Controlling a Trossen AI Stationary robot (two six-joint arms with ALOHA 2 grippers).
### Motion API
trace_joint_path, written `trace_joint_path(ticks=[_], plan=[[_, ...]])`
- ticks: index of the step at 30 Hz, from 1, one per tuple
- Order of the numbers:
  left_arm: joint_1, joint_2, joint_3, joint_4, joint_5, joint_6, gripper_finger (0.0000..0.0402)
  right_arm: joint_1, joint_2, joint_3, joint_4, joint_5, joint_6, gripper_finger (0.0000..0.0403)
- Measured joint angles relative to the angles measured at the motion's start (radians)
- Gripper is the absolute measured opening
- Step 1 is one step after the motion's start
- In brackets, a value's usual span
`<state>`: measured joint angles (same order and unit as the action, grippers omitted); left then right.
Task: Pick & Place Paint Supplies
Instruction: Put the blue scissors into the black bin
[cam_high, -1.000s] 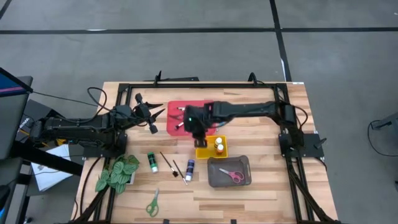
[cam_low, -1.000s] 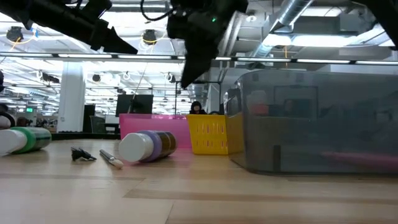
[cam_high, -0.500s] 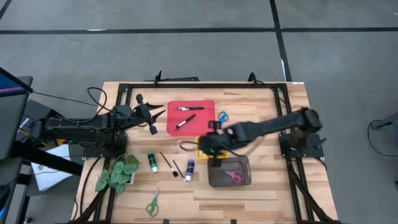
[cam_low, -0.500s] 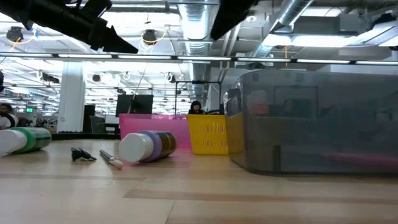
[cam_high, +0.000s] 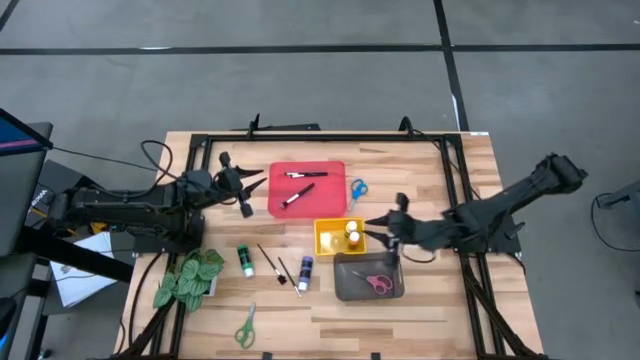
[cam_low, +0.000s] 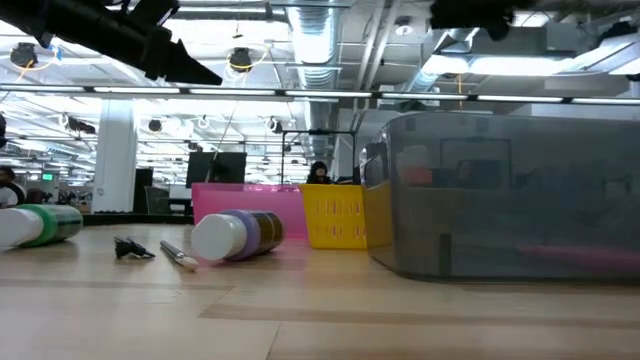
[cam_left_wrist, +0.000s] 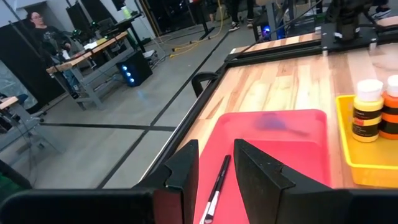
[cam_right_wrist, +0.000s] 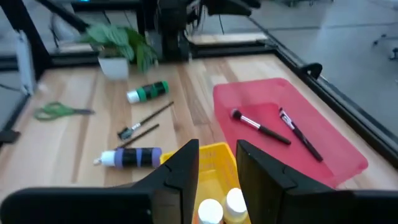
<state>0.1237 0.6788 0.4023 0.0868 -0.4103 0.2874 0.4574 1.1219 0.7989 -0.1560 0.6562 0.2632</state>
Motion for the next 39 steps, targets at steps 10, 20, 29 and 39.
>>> trace_joint_path(ticks=[10, 20, 29, 39], plan=[[-0.040, 0.000, 0.000, 0.058, 0.000, 0.000, 0.0095, 0.030, -0.206, -0.215, 0.098, 0.212, 0.064, 0.0102], [-0.040, 0.000, 0.000, 0.080, 0.000, -0.006, 0.0095, -0.248, -0.134, -0.220, -0.100, 0.200, 0.457, 0.0102], [-0.040, 0.000, 0.001, 0.105, 0.000, -0.007, 0.0095, -0.611, 0.073, -0.161, -0.066, -0.260, 0.474, 0.0102], [-0.040, 0.000, 0.000, 0.132, 0.000, -0.027, 0.0095, -0.844, 0.326, -0.013, -0.121, -0.443, 0.443, 0.0102]])
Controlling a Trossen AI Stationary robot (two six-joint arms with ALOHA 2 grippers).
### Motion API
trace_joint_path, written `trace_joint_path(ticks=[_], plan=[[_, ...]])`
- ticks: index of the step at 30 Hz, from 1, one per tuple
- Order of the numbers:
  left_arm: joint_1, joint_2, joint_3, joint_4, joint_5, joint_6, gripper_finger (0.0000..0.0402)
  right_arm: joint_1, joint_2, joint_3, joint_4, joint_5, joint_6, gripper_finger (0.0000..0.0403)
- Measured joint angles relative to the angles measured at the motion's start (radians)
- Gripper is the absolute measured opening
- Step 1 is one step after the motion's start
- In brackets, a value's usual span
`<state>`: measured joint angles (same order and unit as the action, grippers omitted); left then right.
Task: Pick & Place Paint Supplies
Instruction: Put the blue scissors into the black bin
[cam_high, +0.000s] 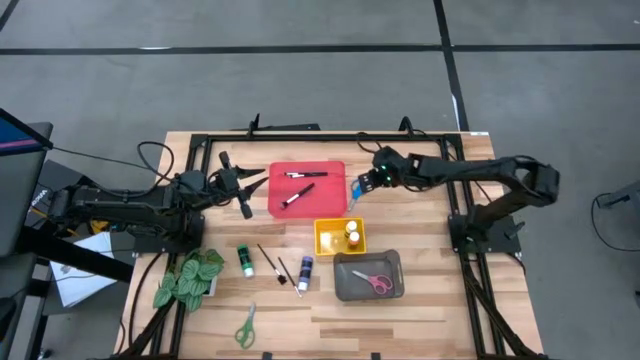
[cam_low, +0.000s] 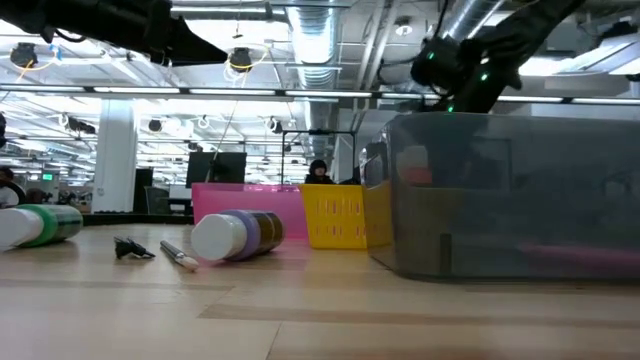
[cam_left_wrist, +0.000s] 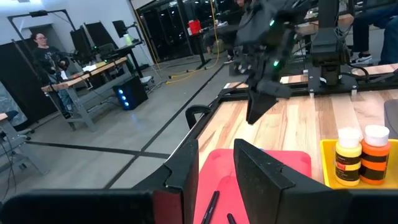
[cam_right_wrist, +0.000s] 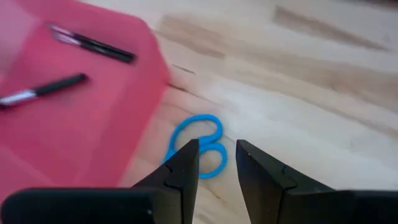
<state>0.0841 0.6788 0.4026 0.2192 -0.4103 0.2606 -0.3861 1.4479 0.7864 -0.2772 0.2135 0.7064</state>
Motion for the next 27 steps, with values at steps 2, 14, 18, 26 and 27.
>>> trace_joint_path(ticks=[2, 14, 18, 26, 27], plan=[[0.000, 0.000, 0.000, 0.000, 0.000, 0.000, 0.0095, -0.015, 0.048, 0.013, -0.008, -0.007, 0.008, 0.0102], [0.000, 0.000, 0.000, -0.002, 0.000, 0.000, 0.0095, 0.010, 0.220, 0.023, 0.010, -0.034, 0.054, 0.0102], [0.000, 0.000, 0.000, -0.001, 0.000, 0.000, 0.0095, 0.012, 0.242, 0.044, 0.008, -0.033, 0.044, 0.0102], [0.000, 0.000, 0.000, -0.002, 0.000, 0.000, 0.0095, 0.001, 0.321, 0.106, -0.059, -0.013, -0.006, 0.0102], [0.000, 0.000, 0.000, -0.002, 0.000, 0.000, 0.0095, 0.001, 0.328, 0.114, -0.080, 0.000, -0.007, 0.0102]])
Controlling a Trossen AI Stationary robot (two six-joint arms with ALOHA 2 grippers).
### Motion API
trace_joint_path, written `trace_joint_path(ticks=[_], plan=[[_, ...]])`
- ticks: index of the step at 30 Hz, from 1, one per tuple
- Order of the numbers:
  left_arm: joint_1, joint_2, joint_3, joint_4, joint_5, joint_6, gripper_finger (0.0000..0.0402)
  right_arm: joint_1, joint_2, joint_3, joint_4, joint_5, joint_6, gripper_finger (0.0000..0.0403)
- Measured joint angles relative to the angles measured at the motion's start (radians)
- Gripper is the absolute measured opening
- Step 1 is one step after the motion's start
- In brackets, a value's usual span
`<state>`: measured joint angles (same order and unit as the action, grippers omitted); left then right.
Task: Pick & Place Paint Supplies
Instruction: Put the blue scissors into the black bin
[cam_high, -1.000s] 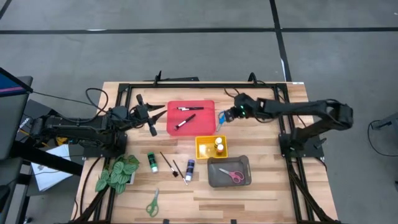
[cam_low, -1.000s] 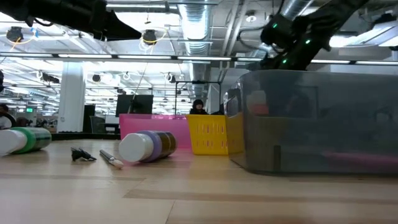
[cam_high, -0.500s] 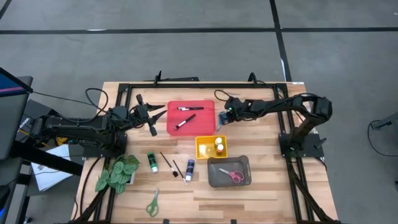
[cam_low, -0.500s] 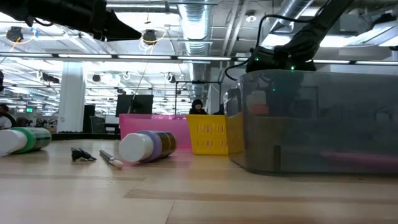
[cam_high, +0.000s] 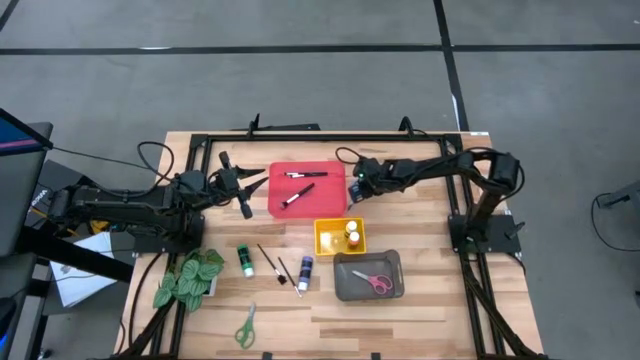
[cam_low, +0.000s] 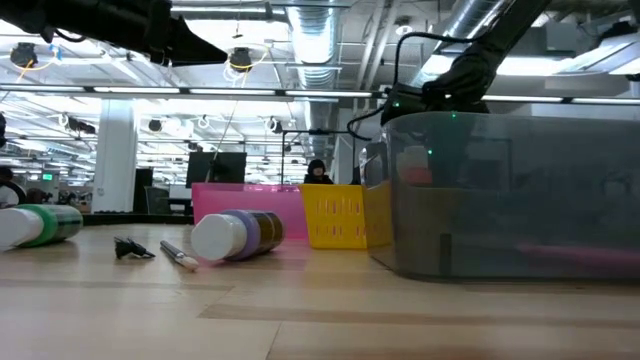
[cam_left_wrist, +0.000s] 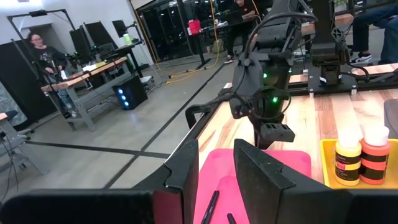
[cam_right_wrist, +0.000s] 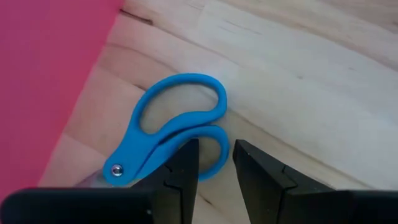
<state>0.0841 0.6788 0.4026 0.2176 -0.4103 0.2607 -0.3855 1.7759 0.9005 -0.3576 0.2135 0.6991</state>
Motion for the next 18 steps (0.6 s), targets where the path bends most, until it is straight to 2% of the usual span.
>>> trace_joint_path(ticks=[9, 13, 18], plan=[[0.000, 0.000, 0.000, -0.003, 0.000, 0.000, 0.0095, 0.023, -0.030, 0.003, -0.222, 0.116, -0.011, 0.0102], [0.000, 0.000, 0.000, -0.011, 0.000, 0.000, 0.0095, 0.046, -0.057, -0.007, -0.395, 0.194, 0.049, 0.0102], [0.000, 0.000, 0.000, -0.016, 0.000, 0.000, 0.0095, 0.083, -0.097, -0.025, -0.467, 0.237, 0.122, 0.0102]])
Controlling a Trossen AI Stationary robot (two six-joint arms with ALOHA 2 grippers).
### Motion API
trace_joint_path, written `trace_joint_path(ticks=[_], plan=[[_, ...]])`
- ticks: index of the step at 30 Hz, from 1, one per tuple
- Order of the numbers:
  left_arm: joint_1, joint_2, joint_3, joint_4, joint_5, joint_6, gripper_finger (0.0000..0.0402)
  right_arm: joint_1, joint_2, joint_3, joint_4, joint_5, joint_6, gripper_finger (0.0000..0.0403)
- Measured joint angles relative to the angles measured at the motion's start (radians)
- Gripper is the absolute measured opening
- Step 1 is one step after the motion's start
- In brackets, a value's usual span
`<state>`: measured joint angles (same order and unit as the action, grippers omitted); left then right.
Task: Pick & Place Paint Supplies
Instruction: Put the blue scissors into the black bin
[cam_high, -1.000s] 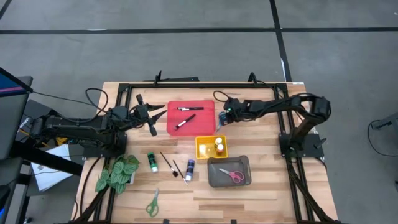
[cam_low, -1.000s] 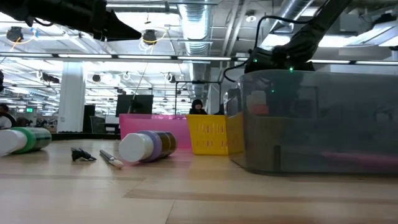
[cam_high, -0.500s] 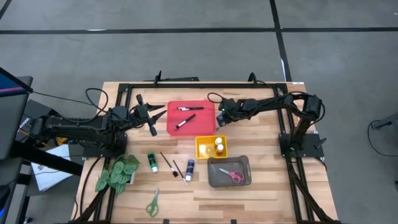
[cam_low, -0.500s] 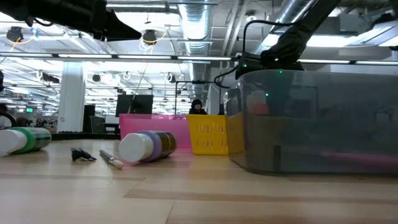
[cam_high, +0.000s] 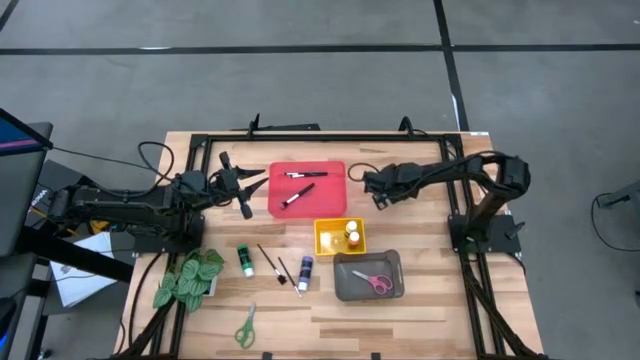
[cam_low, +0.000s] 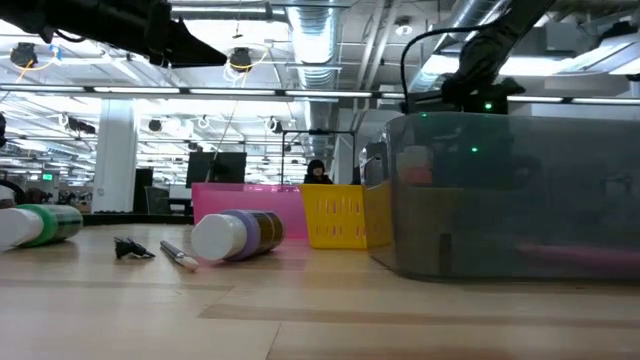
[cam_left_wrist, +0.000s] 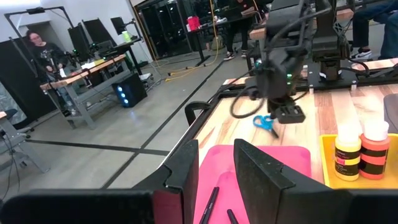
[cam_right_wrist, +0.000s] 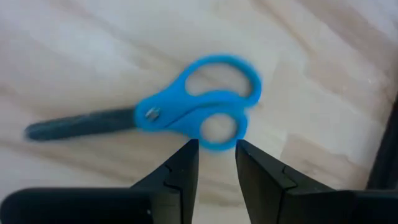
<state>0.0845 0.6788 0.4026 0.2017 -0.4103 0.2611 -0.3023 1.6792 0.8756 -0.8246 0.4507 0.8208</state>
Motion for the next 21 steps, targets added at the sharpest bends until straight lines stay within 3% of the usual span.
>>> trace_joint_path(ticks=[11, 21], plan=[[0.000, 0.000, 0.000, 0.000, 0.000, 0.000, 0.0095, 0.061, -0.177, -0.039, 0.131, 0.064, 0.099, 0.0102], [0.000, 0.000, 0.000, 0.001, 0.000, 0.000, 0.0095, -0.007, -0.141, -0.039, 0.264, 0.047, 0.136, 0.0102]])
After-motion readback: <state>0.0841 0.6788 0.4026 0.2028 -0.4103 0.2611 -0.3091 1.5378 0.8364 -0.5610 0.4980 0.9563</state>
